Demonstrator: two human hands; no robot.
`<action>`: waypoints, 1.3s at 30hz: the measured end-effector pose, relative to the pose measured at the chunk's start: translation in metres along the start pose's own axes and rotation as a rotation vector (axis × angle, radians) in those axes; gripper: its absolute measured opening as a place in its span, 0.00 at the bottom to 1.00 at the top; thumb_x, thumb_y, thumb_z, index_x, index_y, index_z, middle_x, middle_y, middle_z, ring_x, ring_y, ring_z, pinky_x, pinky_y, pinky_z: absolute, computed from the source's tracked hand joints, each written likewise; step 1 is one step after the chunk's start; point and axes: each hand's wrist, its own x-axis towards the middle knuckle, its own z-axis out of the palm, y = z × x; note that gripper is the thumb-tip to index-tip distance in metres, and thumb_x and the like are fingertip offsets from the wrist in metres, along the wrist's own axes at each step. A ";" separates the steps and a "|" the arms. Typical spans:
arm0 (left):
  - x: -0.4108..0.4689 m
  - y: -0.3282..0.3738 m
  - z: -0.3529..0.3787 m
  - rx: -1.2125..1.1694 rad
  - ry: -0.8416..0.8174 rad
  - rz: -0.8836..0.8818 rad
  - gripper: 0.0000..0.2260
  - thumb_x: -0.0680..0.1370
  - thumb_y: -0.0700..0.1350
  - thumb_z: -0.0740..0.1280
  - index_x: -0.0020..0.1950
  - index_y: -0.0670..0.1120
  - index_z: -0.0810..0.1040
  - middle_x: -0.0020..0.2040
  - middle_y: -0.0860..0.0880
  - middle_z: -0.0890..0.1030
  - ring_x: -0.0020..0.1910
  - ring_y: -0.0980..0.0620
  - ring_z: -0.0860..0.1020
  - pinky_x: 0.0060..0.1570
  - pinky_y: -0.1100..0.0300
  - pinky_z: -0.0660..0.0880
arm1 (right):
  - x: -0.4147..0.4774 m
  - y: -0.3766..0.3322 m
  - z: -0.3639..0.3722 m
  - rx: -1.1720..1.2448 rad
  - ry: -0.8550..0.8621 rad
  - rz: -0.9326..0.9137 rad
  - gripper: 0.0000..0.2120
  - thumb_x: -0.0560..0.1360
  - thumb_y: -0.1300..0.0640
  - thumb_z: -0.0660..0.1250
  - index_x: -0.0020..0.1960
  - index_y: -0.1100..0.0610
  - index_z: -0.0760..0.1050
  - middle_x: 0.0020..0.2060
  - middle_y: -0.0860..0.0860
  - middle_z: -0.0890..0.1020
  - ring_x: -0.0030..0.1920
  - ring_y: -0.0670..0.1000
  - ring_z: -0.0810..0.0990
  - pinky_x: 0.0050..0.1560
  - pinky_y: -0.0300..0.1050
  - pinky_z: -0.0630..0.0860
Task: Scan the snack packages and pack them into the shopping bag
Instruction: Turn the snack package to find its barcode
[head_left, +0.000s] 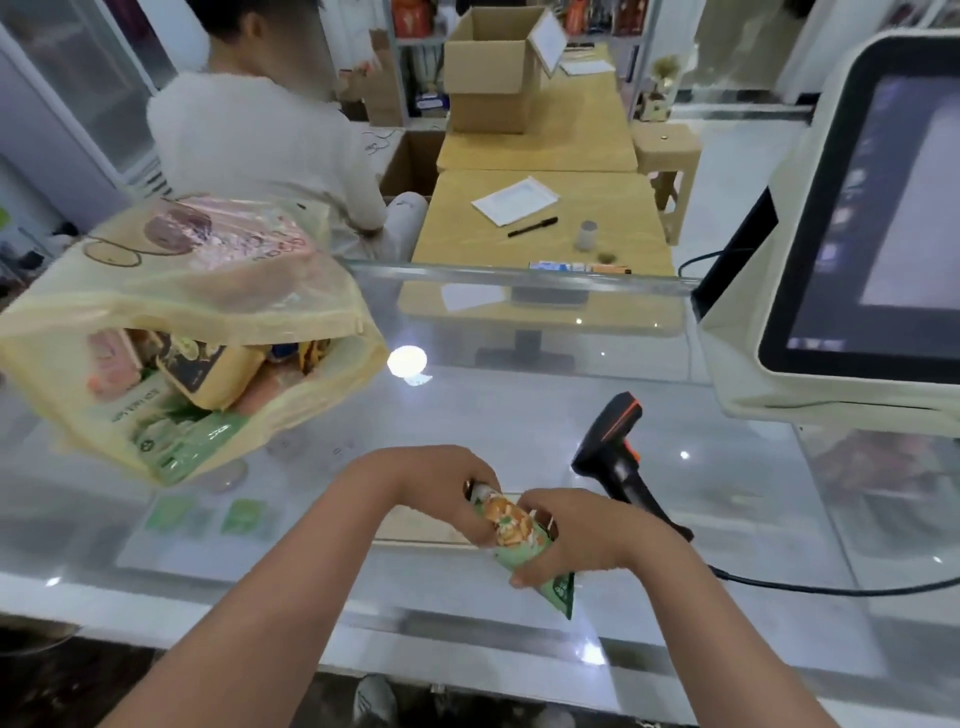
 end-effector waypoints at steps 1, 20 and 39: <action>-0.003 -0.002 -0.002 -0.038 0.024 -0.011 0.15 0.72 0.53 0.72 0.56 0.50 0.79 0.50 0.53 0.80 0.49 0.53 0.77 0.51 0.58 0.74 | 0.000 0.003 0.000 0.043 0.041 -0.026 0.25 0.66 0.41 0.74 0.59 0.45 0.70 0.51 0.42 0.78 0.50 0.44 0.78 0.52 0.42 0.77; -0.037 -0.054 -0.006 -1.307 0.683 0.267 0.21 0.70 0.54 0.68 0.59 0.43 0.76 0.45 0.44 0.84 0.42 0.46 0.83 0.40 0.56 0.81 | 0.018 -0.071 0.014 1.333 0.693 -0.202 0.09 0.76 0.61 0.66 0.50 0.68 0.72 0.49 0.63 0.83 0.48 0.64 0.83 0.52 0.57 0.80; 0.018 -0.045 -0.023 -1.153 0.514 0.136 0.23 0.73 0.69 0.60 0.48 0.50 0.77 0.47 0.41 0.81 0.42 0.43 0.81 0.48 0.45 0.79 | 0.004 -0.077 0.041 0.772 1.137 0.193 0.08 0.76 0.64 0.65 0.48 0.52 0.80 0.39 0.51 0.82 0.38 0.49 0.80 0.40 0.42 0.77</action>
